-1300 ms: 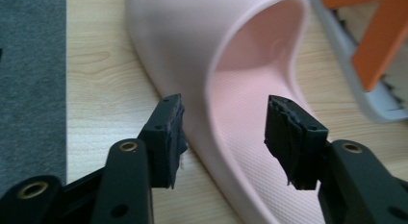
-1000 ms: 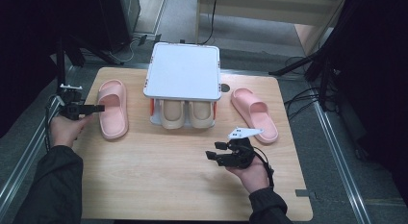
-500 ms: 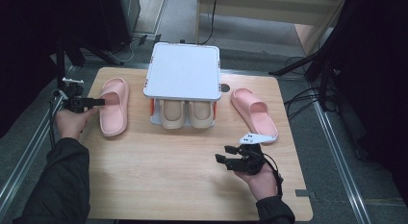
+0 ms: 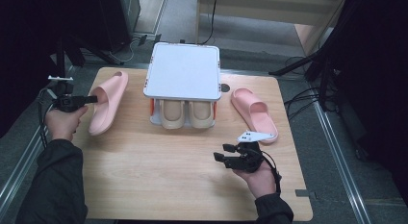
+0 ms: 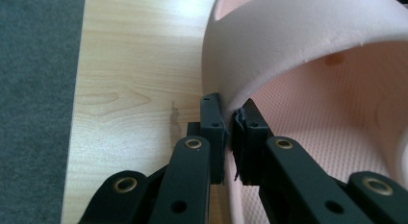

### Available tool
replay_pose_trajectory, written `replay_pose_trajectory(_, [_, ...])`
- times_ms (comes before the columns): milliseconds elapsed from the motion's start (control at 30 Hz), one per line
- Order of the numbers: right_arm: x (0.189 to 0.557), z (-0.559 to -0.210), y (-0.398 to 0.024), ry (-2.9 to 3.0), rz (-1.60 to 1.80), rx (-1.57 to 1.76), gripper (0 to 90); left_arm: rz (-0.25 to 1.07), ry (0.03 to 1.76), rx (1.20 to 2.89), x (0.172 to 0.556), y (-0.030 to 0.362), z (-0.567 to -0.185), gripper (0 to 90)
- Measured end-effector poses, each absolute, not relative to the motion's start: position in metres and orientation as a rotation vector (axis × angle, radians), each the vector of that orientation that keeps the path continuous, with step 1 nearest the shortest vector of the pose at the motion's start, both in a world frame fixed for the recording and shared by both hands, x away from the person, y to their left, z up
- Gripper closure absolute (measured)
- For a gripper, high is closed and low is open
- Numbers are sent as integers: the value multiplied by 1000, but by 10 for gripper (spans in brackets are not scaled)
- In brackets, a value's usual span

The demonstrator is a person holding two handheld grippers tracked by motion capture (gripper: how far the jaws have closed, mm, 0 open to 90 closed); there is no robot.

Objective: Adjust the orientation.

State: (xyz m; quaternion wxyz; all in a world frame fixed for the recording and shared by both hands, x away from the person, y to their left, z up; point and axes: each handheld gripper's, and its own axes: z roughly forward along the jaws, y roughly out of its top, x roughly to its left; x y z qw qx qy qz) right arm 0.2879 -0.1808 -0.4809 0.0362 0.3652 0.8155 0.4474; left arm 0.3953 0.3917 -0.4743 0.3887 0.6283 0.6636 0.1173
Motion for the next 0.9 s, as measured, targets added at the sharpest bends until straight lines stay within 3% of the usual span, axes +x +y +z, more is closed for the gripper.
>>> replay_pose_trajectory(567, [299, -472, -162, 2533, 1417, 1038, 452, 294, 1587, 1767, 308, 353, -447, 835])
replay_pose_trajectory(900, [308, -472, -143, 2578, 1423, 981, 458, 207, 1468, 1800, 276, 313, -443, 835])
